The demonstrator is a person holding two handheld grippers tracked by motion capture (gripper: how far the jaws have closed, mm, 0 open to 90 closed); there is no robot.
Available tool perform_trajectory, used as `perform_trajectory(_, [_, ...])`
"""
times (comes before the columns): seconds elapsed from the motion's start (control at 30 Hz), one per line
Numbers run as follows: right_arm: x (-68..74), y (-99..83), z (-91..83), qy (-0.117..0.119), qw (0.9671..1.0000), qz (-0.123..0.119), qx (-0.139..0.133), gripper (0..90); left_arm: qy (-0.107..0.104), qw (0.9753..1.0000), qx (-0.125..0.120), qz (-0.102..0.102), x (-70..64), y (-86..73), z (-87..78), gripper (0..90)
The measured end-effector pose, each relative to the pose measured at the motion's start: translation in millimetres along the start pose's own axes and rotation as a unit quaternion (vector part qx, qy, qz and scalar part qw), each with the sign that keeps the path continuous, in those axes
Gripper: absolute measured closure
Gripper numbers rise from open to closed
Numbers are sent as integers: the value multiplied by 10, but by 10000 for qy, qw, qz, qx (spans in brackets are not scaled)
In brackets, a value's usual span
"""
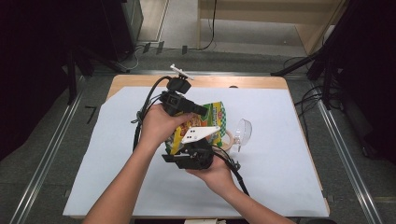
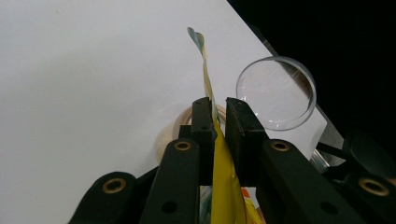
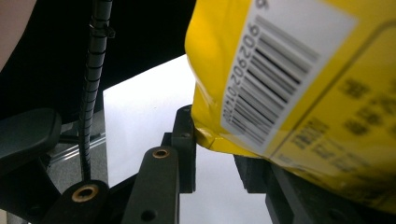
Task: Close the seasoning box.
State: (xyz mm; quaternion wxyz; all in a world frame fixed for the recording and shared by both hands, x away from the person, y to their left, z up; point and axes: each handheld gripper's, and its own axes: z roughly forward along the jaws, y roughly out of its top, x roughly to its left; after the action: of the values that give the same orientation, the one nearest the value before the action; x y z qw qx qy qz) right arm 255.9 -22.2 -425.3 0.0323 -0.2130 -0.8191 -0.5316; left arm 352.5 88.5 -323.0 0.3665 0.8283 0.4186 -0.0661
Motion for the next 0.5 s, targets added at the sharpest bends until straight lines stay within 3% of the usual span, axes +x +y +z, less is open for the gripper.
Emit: perform_trajectory(0.5, [-20,-9,5,-43,10000,-48,25,731,1,10000,-42,20,-8,-4,7,824])
